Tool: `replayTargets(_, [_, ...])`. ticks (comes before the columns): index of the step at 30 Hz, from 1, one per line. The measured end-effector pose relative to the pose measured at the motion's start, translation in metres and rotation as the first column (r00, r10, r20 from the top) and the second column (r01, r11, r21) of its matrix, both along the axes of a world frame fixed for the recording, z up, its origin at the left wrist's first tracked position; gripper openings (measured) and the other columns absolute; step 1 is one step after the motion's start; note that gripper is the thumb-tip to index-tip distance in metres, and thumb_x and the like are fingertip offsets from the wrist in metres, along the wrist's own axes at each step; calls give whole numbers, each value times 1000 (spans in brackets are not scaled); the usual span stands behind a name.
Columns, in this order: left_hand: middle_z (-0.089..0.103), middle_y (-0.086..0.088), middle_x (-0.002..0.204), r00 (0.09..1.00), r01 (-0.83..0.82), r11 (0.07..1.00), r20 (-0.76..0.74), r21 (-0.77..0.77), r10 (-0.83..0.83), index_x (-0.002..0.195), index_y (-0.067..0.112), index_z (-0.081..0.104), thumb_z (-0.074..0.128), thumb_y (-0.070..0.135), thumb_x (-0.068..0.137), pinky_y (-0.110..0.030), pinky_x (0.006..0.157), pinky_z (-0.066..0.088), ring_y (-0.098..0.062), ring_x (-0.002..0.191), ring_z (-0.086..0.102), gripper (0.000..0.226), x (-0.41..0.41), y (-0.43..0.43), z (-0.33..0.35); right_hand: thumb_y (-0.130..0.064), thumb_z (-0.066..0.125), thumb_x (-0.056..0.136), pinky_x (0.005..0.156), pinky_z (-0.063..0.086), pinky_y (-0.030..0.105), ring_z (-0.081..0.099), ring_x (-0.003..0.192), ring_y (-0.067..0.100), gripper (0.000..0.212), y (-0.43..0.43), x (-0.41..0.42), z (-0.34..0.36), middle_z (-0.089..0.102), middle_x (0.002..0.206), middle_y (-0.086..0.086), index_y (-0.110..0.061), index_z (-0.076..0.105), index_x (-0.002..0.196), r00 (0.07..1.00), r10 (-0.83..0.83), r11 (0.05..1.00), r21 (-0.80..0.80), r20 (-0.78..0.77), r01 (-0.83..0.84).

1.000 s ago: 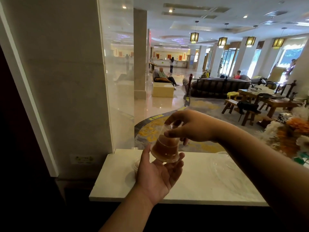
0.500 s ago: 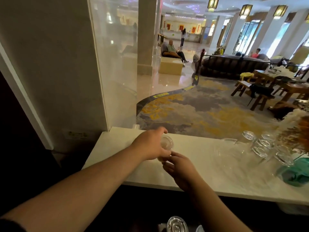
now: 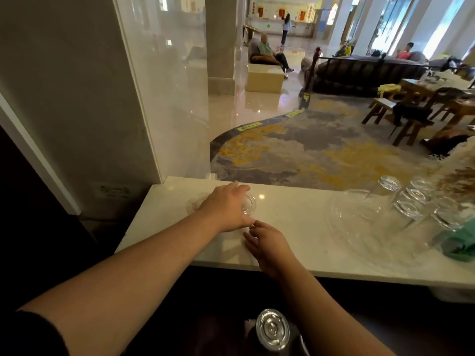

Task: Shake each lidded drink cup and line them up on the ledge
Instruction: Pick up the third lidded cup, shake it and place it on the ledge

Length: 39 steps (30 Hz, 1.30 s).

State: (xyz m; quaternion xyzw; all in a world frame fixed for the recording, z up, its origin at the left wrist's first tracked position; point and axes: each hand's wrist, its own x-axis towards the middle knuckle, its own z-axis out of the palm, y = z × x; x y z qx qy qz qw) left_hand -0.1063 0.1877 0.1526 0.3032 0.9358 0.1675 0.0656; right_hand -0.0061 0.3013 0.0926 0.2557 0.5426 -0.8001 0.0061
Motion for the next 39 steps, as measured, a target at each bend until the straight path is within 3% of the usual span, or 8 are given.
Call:
replayTargets(2, [47, -2, 159, 998, 40, 994, -57, 103, -35, 149, 26, 49, 76, 53, 81, -43, 116, 42, -26, 143, 44, 77, 27, -5, 0, 9, 48, 97, 111, 45, 47, 59, 126, 41, 38, 10, 27, 1, 62, 129, 26, 8, 53, 134, 996, -81, 996, -22, 25, 81])
replayTargets(7, [74, 7, 107, 954, 292, 945, -110, 149, -277, 115, 29, 70, 65, 50, 89, -32, 83, 56, -16, 100, 68, 34, 117, -5, -50, -1, 38, 101, 104, 50, 37, 64, 123, 29, 40, 33, 116, -34, 67, 130, 19, 3, 56, 136, 962, -231, 960, -124, 146, 250])
replayTargets(11, [59, 6, 148, 923, 372, 926, 130, -56, -363, 144, 31, 55, 66, 58, 88, -33, 108, 49, -17, 133, 56, 63, 155, 12, -129, -5, 41, 102, 86, 55, 29, 63, 113, 25, 37, 31, 169, -85, 65, 127, 19, 0, 57, 134, 898, -319, 931, -79, 303, 357])
replayTargets(15, [16, -2, 176, 876, 441, 867, 321, -232, -360, 166, 24, 19, 82, 54, 78, -41, 125, 34, -30, 156, 30, 112, 165, 27, -186, -21, 57, 78, 81, 56, 44, 58, 88, 25, 6, 21, 194, -131, 64, 99, 20, -17, 61, 77, 854, -240, 957, -33, 462, 287])
replayTargets(18, [21, -6, 173, 883, 433, 850, 329, -300, -334, 166, 22, 16, 86, 48, 77, -40, 124, 35, -32, 152, 36, 115, 166, 32, -209, -13, 54, 88, 72, 50, 29, 62, 83, 20, 21, 8, 201, -156, 70, 91, 11, -7, 72, 97, 870, -155, 959, -141, 469, 247])
replayTargets(27, [35, -9, 161, 873, 135, 962, 488, -236, -3, 165, 20, 20, 88, 54, 68, -35, 115, 45, -28, 140, 52, 123, 187, -38, -207, -17, 48, 96, 87, 53, 36, 67, 100, 26, 36, -20, 187, -158, 76, 118, 16, -6, 70, 122, 864, 35, 992, -124, 502, 32])
replayTargets(35, [73, -1, 113, 711, -379, 913, 585, -148, 390, 118, 27, 62, 60, 44, 100, -38, 89, 61, -20, 97, 72, 25, 185, -104, -216, -26, 66, 76, 55, 55, 33, 69, 65, 19, 38, -59, 167, -144, 73, 89, 11, -5, 71, 107, 833, 213, 941, 123, 510, -316])
replayTargets(39, [73, -2, 90, 601, -466, 880, 695, -98, 395, 100, 23, 57, 54, 45, 104, -31, 60, 60, -18, 66, 73, 22, 187, -118, -231, -32, 66, 89, 55, 53, 32, 70, 65, 23, 24, -70, 176, -164, 75, 83, 13, -9, 69, 95, 778, 238, 877, 215, 581, -429])
